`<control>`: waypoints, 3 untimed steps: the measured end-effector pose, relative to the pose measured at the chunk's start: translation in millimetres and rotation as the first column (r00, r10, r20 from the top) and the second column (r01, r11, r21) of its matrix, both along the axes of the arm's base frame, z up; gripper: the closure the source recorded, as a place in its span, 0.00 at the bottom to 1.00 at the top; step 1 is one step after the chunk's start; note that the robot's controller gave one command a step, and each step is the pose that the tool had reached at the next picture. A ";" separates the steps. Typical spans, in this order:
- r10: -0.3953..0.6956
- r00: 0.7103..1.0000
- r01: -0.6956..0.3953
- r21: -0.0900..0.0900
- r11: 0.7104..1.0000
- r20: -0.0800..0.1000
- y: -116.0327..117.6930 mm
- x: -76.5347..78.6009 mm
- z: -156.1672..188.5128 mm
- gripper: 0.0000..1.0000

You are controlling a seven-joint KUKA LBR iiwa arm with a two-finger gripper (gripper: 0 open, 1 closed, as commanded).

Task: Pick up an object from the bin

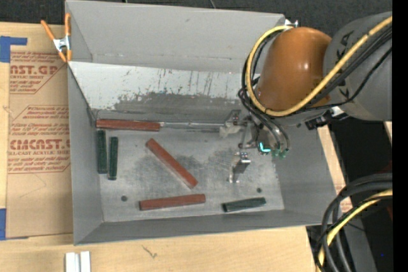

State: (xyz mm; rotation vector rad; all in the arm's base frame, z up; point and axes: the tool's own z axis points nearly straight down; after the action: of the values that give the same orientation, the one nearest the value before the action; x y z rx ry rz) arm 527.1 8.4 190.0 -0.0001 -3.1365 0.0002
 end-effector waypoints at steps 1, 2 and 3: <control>0.000 1.000 0.000 0.000 1.000 0.006 0.0 1.5 2.6 0.00; 0.006 1.000 -0.006 0.001 1.000 0.014 26.8 6.9 -44.5 0.00; 0.100 0.995 -0.100 0.000 0.995 0.026 46.8 1.3 -113.4 1.00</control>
Offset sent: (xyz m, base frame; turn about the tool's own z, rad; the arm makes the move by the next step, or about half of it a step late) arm 0.0095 0.0665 -0.1200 -0.0188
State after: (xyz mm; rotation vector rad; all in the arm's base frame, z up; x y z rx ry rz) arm 528.4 55.2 76.6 0.1589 -3.1581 -0.0015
